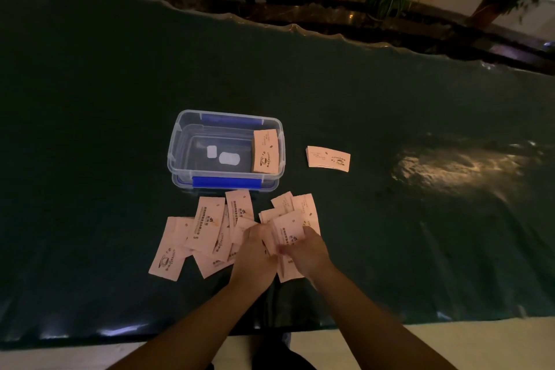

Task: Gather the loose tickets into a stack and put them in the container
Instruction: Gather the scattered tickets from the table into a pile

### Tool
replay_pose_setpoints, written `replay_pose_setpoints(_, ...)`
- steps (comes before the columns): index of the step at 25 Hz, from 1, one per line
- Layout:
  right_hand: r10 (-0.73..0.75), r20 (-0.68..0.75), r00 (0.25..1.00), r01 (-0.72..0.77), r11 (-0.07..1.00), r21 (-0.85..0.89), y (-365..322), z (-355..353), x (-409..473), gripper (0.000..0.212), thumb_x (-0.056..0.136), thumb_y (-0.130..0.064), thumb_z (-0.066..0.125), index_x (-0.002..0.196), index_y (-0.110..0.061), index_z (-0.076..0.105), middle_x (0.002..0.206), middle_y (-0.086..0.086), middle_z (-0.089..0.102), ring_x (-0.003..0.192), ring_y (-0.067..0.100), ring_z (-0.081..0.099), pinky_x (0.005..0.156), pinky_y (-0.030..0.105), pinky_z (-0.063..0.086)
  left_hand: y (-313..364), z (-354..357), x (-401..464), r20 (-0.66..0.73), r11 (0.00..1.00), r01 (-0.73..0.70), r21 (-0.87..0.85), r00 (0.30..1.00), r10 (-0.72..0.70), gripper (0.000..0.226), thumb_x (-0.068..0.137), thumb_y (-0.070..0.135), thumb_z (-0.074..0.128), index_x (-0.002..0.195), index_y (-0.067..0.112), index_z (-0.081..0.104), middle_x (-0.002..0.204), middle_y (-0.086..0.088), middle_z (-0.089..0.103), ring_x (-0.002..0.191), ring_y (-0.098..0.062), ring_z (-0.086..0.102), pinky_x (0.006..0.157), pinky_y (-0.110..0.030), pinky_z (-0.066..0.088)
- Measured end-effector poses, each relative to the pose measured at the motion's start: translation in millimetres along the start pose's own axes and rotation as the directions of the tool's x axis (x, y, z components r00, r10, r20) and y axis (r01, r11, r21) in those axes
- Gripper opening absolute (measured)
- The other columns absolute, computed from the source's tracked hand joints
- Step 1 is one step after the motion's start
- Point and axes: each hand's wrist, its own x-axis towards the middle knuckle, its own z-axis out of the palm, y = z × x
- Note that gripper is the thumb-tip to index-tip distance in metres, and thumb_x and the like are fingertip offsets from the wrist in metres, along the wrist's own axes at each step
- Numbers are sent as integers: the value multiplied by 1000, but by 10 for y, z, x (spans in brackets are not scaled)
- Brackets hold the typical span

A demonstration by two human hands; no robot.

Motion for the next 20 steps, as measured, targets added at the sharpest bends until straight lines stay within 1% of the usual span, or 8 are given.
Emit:
replay_pose_setpoints(5, 14, 99, 995, -18, 999, 36, -37, -38, -39, 62, 84, -15, 86, 137, -18, 53, 135, 5, 61, 110, 20, 58, 70, 27, 46, -49, -16, 22, 16, 991, 34, -132, 999, -32, 42, 94, 16, 69, 133, 23, 53, 133, 2, 61, 116, -11, 62, 100, -34, 55)
replay_pose_setpoints(8, -5, 77, 997, -3, 995, 102, -57, -238, -5, 57, 87, -13, 82, 135, -19, 53, 133, 5, 63, 107, 20, 61, 63, 27, 45, -85, 8, 72, 26, 995, 44, -95, 999, -42, 49, 95, 17, 67, 141, 21, 49, 137, 2, 59, 117, -7, 58, 94, -21, 48)
replay_pose_setpoints(10, 0, 17, 1000, -2, 986, 167, -68, -410, 67, 50, 87, -11, 81, 131, -19, 59, 129, 6, 67, 103, 20, 64, 69, 32, 52, -89, 29, 124, 57, 991, 107, -78, 993, -103, 58, 93, 13, 66, 146, 23, 44, 141, 1, 54, 121, -11, 56, 86, -18, 46)
replay_pose_setpoints(13, 38, -67, 997, -25, 982, 189, -102, -593, 194, 58, 87, -11, 82, 138, -14, 56, 134, 9, 67, 115, 28, 65, 87, 44, 55, -63, 93, 210, 107, 985, 133, -106, 987, -122, 65, 88, 10, 71, 144, 27, 45, 143, 3, 52, 124, -12, 52, 94, -20, 45)
replay_pose_setpoints(14, 44, -75, 996, -29, 981, 192, -116, -621, 231, 61, 87, -11, 82, 141, -14, 55, 137, 10, 66, 117, 29, 63, 89, 45, 55, -40, 116, 250, 114, 985, 136, -102, 986, -125, 66, 86, 12, 74, 144, 29, 46, 142, 5, 53, 122, -10, 52, 91, -19, 43)
replay_pose_setpoints(16, 48, -67, 997, -33, 978, 206, -144, -621, 278, 64, 86, -11, 83, 143, -15, 54, 141, 9, 64, 122, 30, 61, 94, 47, 54, 14, 165, 355, 135, 989, 134, -56, 983, -126, 67, 85, 15, 76, 143, 32, 47, 135, 10, 53, 107, -4, 51, 73, -13, 39)
replay_pose_setpoints(18, 50, -52, 997, -38, 979, 202, -164, -570, 304, 62, 85, -12, 83, 141, -17, 56, 139, 9, 65, 121, 30, 62, 92, 46, 54, 103, 199, 430, 162, 993, 107, 48, 980, -114, 55, 87, 19, 74, 135, 32, 51, 119, 16, 53, 88, -2, 51, 64, -15, 35)
replay_pose_setpoints(20, 52, -39, 998, -44, 982, 186, -187, -498, 309, 58, 86, -12, 82, 138, -17, 57, 135, 9, 67, 116, 29, 64, 90, 46, 54, 169, 265, 486, 160, 985, 36, 169, 985, -64, 35, 89, 26, 70, 121, 27, 56, 112, 13, 57, 88, -5, 52, 76, -21, 38)
